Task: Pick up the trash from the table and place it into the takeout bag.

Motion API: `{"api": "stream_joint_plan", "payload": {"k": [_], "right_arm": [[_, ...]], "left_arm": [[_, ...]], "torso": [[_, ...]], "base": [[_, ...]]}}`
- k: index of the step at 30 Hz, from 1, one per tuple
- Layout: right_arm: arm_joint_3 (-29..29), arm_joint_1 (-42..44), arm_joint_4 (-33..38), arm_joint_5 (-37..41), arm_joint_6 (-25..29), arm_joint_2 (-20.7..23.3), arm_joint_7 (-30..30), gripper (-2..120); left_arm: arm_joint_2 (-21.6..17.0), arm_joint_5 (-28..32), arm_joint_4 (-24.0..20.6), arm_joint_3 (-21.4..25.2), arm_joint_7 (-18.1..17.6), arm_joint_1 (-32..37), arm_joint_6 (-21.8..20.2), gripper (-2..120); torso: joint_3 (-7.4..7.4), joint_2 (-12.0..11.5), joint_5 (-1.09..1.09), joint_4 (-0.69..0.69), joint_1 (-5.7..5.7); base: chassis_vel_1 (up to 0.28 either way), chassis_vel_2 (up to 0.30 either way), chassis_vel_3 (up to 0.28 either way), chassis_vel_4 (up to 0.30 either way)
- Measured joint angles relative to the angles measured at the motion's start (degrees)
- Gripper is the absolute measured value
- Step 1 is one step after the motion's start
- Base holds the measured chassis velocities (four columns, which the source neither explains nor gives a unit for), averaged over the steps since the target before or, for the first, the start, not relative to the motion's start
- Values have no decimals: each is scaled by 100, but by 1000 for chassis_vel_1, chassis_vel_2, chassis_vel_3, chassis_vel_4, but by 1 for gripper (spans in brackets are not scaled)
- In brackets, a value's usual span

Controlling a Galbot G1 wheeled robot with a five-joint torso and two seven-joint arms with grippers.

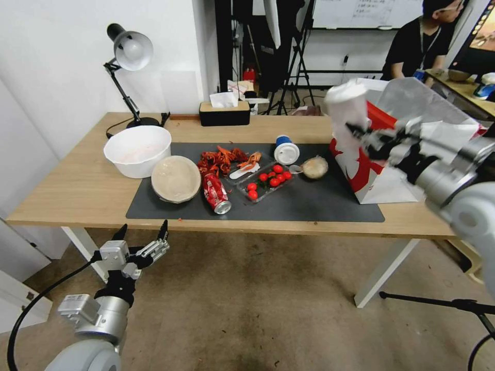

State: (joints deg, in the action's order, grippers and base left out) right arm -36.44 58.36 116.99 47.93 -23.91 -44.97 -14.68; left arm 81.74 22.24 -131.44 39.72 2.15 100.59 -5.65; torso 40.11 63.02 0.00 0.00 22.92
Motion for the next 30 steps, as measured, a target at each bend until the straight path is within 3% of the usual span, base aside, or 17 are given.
{"api": "stream_joint_plan", "payload": {"k": [6,9,13,18,21,26,30], "right_arm": [[-125,-1220,-122,1405,-646,374,1763,3],[-126,-1487,-276,1504,-766,434,2062,3],[-60,-1839,-579,1500,-1275,498,3207,3],[-16,-1841,-673,1575,-1487,441,3598,3],[-15,-1798,-708,1655,-1506,405,3477,5],[3,-1745,-744,1534,-1447,368,3280,18],[6,-1733,-759,1518,-1465,355,3262,37]], "left_arm": [[3,59,-6,28,16,-4,46,100],[1,88,-1,25,16,-7,45,100],[17,79,1,-16,95,2,56,100],[22,56,-9,-42,134,-1,64,100],[16,50,-18,-47,162,7,60,100],[-6,13,-29,-87,174,53,51,100],[3,4,-77,-88,176,66,49,100]], "torso": [[0,-1,0,1,0],[0,-1,0,1,0],[0,-1,0,0,0],[0,-1,1,0,0],[0,-1,0,0,0],[0,0,0,0,0],[0,-1,0,1,0]], "base": [[0,0,0,0],[0,0,0,0],[0,0,0,0],[0,0,0,0],[0,0,0,0],[0,0,0,0],[0,0,0,0]]}}
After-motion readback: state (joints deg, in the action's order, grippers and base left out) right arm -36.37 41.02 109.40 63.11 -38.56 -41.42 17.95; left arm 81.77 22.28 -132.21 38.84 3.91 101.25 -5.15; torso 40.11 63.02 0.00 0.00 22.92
